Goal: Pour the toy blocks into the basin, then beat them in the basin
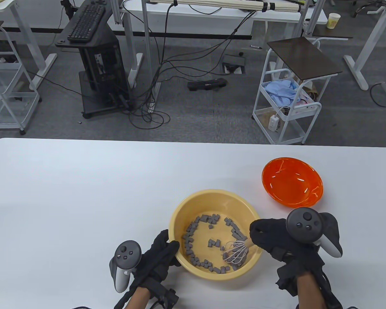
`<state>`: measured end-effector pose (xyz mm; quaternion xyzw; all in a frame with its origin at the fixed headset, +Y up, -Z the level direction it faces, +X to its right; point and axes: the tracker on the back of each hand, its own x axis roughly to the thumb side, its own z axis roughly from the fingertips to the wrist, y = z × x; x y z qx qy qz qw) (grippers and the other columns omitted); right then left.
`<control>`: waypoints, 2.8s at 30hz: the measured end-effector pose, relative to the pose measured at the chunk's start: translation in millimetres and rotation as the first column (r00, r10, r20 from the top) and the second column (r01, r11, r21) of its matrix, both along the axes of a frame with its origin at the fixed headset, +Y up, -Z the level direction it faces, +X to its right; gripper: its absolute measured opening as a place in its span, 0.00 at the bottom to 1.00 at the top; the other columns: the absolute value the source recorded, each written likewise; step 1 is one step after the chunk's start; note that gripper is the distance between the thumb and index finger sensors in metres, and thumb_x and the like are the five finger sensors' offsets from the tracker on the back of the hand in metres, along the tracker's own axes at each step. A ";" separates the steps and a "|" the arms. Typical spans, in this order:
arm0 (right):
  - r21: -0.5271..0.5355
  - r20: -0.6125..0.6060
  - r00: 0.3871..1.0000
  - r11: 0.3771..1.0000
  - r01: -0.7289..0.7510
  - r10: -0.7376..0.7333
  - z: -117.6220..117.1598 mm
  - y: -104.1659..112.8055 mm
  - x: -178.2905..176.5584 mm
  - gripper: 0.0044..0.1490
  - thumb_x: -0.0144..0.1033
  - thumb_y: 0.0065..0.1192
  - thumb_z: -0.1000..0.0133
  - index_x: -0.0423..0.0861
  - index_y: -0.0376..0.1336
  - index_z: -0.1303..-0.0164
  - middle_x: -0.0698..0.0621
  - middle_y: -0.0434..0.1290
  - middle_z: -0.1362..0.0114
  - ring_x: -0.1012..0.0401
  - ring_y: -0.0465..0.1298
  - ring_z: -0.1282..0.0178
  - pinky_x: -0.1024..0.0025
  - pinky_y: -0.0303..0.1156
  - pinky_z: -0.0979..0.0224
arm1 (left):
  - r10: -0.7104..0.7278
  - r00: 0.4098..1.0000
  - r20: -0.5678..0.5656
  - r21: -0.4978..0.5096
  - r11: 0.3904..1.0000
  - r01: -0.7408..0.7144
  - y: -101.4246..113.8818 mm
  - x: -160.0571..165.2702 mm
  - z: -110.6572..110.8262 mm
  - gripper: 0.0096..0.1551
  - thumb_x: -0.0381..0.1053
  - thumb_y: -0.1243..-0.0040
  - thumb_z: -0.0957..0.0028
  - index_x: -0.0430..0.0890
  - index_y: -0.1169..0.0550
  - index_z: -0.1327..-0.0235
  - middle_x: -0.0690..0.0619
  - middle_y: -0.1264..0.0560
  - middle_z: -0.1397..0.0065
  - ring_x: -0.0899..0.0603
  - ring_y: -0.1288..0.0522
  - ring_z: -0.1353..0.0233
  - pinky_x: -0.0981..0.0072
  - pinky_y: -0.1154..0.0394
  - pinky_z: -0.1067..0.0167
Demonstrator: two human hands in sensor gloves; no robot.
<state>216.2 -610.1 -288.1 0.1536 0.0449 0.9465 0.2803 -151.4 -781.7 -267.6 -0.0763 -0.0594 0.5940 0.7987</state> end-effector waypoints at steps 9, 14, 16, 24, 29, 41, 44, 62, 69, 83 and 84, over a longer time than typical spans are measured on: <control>0.109 0.109 0.994 0.993 -0.043 0.031 0.9 0.5 1.0 0.23 0.40 0.67 0.30 0.38 0.70 0.34 0.34 0.78 0.55 0.58 0.79 0.74 0.54 0.78 0.52 | 0.000 1.000 0.000 0.000 1.000 0.000 0.0 0.0 0.0 0.41 0.51 0.49 0.28 0.23 0.45 0.20 0.36 0.22 0.41 0.45 0.15 0.48 0.39 0.22 0.41; 0.157 0.150 0.987 0.984 -0.078 0.054 0.4 -2.3 -2.9 0.23 0.39 0.66 0.30 0.38 0.69 0.31 0.32 0.78 0.51 0.56 0.80 0.70 0.52 0.78 0.49 | 0.000 1.000 0.000 0.000 1.000 0.000 0.0 0.0 0.0 0.41 0.51 0.49 0.28 0.22 0.45 0.20 0.36 0.22 0.41 0.45 0.15 0.48 0.39 0.22 0.41; 0.171 0.151 0.986 0.981 -0.090 0.064 -0.2 -4.6 -6.4 0.23 0.39 0.66 0.30 0.38 0.69 0.31 0.32 0.78 0.50 0.55 0.80 0.68 0.51 0.77 0.48 | 0.002 1.000 0.001 -0.002 1.000 -0.002 0.0 0.0 0.1 0.42 0.51 0.49 0.28 0.22 0.45 0.20 0.36 0.22 0.41 0.45 0.15 0.48 0.39 0.22 0.41; 0.228 0.100 0.992 0.969 -0.093 0.072 -2.9 -18.1 -29.3 0.24 0.38 0.66 0.30 0.38 0.68 0.29 0.31 0.77 0.47 0.53 0.81 0.65 0.50 0.77 0.45 | 0.000 1.000 0.002 -0.002 1.000 0.000 0.0 -0.2 0.0 0.41 0.51 0.49 0.28 0.23 0.45 0.20 0.36 0.22 0.41 0.45 0.15 0.48 0.39 0.22 0.41; 0.198 0.014 0.998 0.979 -0.058 0.056 -5.1 -29.9 -46.3 0.26 0.37 0.65 0.29 0.36 0.66 0.27 0.29 0.77 0.43 0.51 0.82 0.62 0.48 0.77 0.42 | 0.000 1.000 0.002 -0.002 1.000 0.000 -0.2 -0.2 -0.1 0.41 0.51 0.49 0.28 0.23 0.45 0.20 0.36 0.22 0.41 0.45 0.15 0.48 0.39 0.22 0.41; 0.001 0.056 0.955 0.956 -0.292 0.292 -4.4 -39.4 -58.9 0.33 0.41 0.64 0.29 0.29 0.62 0.25 0.34 0.78 0.48 0.55 0.81 0.67 0.52 0.78 0.48 | -0.004 1.000 0.006 -0.001 1.000 0.004 0.0 -0.2 -0.7 0.41 0.51 0.49 0.28 0.23 0.45 0.20 0.36 0.22 0.41 0.45 0.15 0.48 0.39 0.22 0.41; -0.042 0.072 0.928 0.930 -0.364 0.367 -5.3 -42.9 -60.9 0.34 0.45 0.66 0.29 0.29 0.65 0.30 0.39 0.79 0.55 0.60 0.78 0.74 0.56 0.79 0.53 | -0.007 1.000 0.007 0.000 1.000 0.007 0.2 -0.4 -0.8 0.41 0.51 0.49 0.28 0.23 0.45 0.20 0.36 0.22 0.41 0.45 0.15 0.49 0.39 0.22 0.41; 0.125 0.144 0.980 0.980 -0.156 0.138 60.4 -32.7 37.5 0.32 0.45 0.59 0.30 0.30 0.64 0.32 0.41 0.79 0.53 0.61 0.78 0.73 0.57 0.79 0.52 | -0.037 0.999 0.020 0.010 0.999 0.037 -0.1 -0.6 -0.2 0.41 0.51 0.51 0.27 0.22 0.46 0.19 0.36 0.22 0.41 0.44 0.15 0.48 0.38 0.22 0.40; 0.043 0.174 0.982 0.995 -0.088 0.079 85.3 -66.7 70.2 0.32 0.46 0.57 0.30 0.32 0.63 0.31 0.40 0.78 0.51 0.59 0.79 0.70 0.55 0.78 0.50 | -0.032 0.999 0.021 0.010 0.999 0.031 -0.6 -0.6 0.2 0.41 0.51 0.51 0.27 0.22 0.45 0.19 0.35 0.22 0.41 0.44 0.15 0.48 0.38 0.22 0.40; -0.143 0.087 0.992 0.987 -0.073 0.086 84.4 -91.5 74.2 0.34 0.45 0.55 0.30 0.30 0.59 0.29 0.36 0.77 0.45 0.55 0.81 0.66 0.51 0.77 0.47 | -0.044 0.999 0.015 0.020 0.999 0.044 0.5 -1.6 1.1 0.41 0.51 0.51 0.27 0.22 0.46 0.19 0.34 0.23 0.40 0.43 0.15 0.47 0.37 0.23 0.40; -0.078 0.108 0.991 0.994 -0.073 0.081 86.0 -91.8 75.5 0.34 0.45 0.54 0.30 0.30 0.58 0.29 0.37 0.77 0.45 0.56 0.81 0.66 0.53 0.78 0.47 | -0.068 0.998 0.018 0.029 0.997 0.067 2.0 -2.4 1.2 0.41 0.51 0.51 0.27 0.22 0.46 0.19 0.34 0.23 0.39 0.42 0.15 0.46 0.36 0.23 0.40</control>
